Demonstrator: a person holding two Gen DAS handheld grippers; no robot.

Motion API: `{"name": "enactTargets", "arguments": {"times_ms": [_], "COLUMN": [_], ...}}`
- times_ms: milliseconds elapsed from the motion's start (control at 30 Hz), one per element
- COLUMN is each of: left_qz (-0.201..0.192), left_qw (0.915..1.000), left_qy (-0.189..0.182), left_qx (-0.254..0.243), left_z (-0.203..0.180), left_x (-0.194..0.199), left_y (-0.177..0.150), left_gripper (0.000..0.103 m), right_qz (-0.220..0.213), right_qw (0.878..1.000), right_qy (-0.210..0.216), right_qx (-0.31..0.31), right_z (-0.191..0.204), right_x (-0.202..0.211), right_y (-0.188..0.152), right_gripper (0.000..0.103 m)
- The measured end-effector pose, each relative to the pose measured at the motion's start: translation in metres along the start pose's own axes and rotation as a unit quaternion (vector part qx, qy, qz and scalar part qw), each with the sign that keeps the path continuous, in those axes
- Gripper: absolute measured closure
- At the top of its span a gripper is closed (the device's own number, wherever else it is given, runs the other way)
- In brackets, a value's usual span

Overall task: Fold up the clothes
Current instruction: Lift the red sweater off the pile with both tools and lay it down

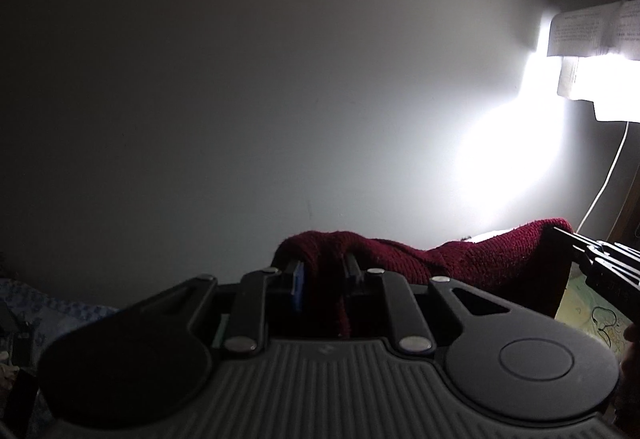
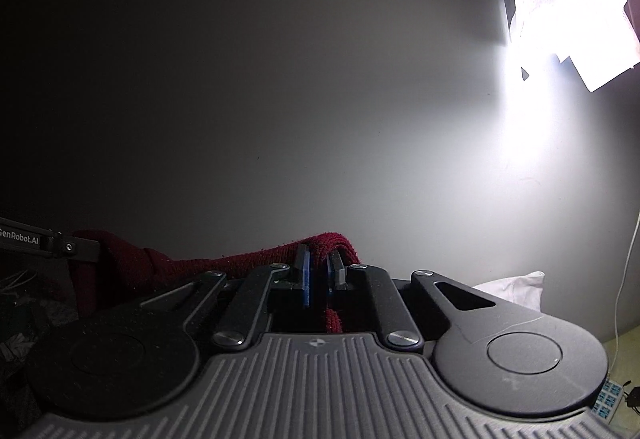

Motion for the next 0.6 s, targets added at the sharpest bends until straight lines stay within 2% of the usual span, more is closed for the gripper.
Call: {"name": "enactTargets", "arguments": {"times_ms": [133, 233, 367, 600], "left_qz": [-0.044, -0.054, -0.024, 0.066], "left_qw": [0.9986, 0.9976, 0.9990, 0.9961], "left_qy": [0.011, 0.015, -0.006, -0.040], "left_qx": [-0.028, -0.041, -0.036, -0.043], "left_z": [-0.007, -0.007, -0.002, 0.002], "left_x": [0.004, 0.001, 0.000, 0.005], "left_y": [0.021, 0.012, -0.031, -0.139], "left_gripper": [0.087, 0.087, 0.087, 0.087], "right_qz": [-0.036, -0.042, -0.009, 0.095], "right_qw": [0.999, 0.999, 1.000, 0.993], "right_qy": [-0.008, -0.006, 0.014, 0.047], "right_qx": [0.007, 0.016, 0.018, 0.045], "right_z": [-0.001, -0.004, -0.011, -0.026], "right_x": [-0.013, -0.026, -0.035, -0.025], "right_y": [0.012, 0.006, -0.027, -0.121], "right_gripper": [0.096, 0.096, 0.095, 0.095]}}
Point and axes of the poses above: each gripper's, at about its wrist camera, not at the fingertips, and x roughly against the way its jaws point, z to its left, y to its top, the point moved 5 cm from there along -x, roughly the way its jaws point, and after that the axes turned 7 degrees about -y, right-handed, at the moved point
